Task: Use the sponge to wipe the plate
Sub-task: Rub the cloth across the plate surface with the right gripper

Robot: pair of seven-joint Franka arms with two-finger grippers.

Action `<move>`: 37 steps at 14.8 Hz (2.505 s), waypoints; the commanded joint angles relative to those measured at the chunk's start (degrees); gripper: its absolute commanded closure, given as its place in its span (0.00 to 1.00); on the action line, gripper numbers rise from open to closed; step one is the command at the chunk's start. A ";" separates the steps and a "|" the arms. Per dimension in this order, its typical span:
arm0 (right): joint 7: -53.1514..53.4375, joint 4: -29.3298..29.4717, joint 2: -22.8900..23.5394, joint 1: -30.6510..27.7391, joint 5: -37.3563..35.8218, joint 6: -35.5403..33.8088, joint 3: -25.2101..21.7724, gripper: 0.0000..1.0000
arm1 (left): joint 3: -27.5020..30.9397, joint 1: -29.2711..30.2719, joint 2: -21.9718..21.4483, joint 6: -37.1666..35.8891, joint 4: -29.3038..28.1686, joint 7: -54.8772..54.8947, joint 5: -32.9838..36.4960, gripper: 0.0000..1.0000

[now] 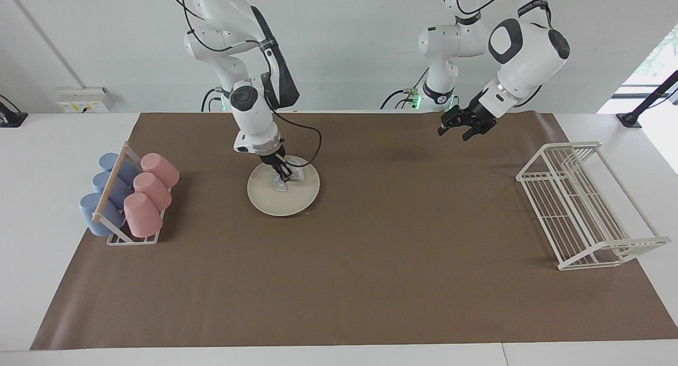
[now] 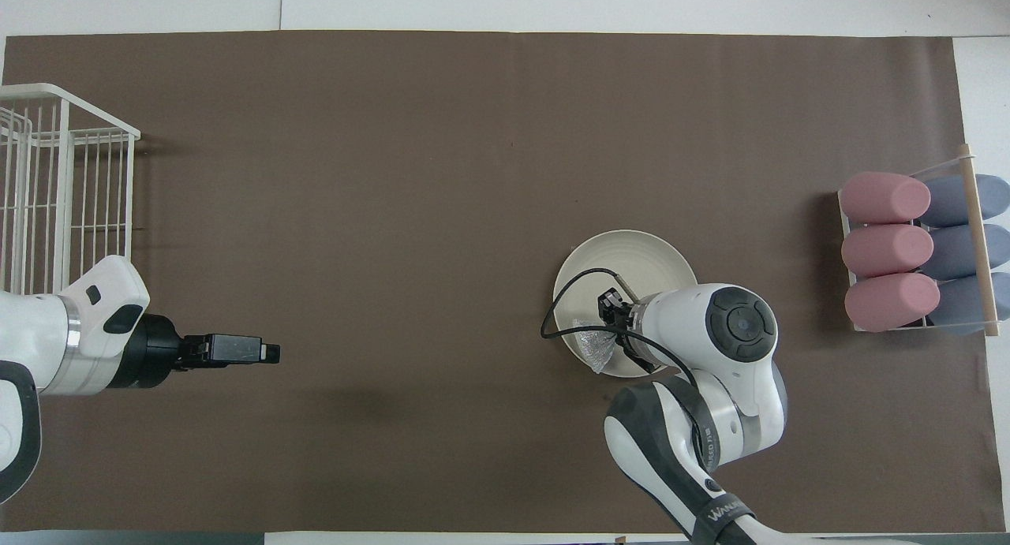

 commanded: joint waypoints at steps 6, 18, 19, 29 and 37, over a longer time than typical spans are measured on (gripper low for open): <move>-6.19 -1.79 0.56 -3.01 1.12 1.68 0.46 1.00 | 0.28 0.80 0.58 0.63 0.77 -1.26 1.54 0.00; 6.49 -1.88 0.65 7.29 4.82 5.81 0.37 1.00 | 0.20 1.50 0.58 0.89 0.69 -1.34 1.54 0.00; 4.65 -1.80 0.73 6.50 4.82 5.90 0.29 1.00 | 0.20 1.50 0.58 0.98 0.69 -1.34 1.54 0.00; -10.67 -1.97 1.00 -2.48 4.90 5.29 0.38 1.00 | 0.20 1.50 0.58 1.33 0.60 -1.43 1.54 0.00; 3.76 -1.97 0.73 6.76 4.90 5.73 0.37 1.00 | 0.20 1.50 0.58 1.68 0.60 -1.43 1.54 0.00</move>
